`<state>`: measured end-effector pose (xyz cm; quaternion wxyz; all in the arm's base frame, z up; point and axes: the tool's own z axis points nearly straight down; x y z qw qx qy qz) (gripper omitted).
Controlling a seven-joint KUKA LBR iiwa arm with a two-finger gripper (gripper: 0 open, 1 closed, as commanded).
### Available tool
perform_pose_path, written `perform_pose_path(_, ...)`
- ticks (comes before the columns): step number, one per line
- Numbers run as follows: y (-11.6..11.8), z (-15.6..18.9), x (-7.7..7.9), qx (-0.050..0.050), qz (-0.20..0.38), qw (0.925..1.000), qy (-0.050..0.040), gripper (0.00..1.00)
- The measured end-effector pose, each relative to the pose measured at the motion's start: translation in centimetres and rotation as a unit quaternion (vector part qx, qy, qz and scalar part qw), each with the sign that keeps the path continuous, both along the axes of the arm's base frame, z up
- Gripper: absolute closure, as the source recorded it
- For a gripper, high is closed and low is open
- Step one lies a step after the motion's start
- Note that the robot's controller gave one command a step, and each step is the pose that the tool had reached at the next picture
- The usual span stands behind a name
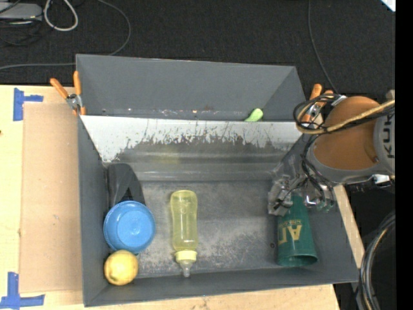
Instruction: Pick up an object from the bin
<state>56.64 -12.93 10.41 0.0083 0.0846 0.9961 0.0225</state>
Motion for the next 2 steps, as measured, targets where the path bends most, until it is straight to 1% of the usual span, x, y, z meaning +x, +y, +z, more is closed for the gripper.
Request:
perform_pose_path(1, -0.3, -0.9, -0.2, 0.005, 0.006, 1.0, -0.001, 1.0)
perform_pose_path(2, 0.1, 3.9, -2.2, -0.001, 0.174, 0.9848, -0.0077, 1.0)
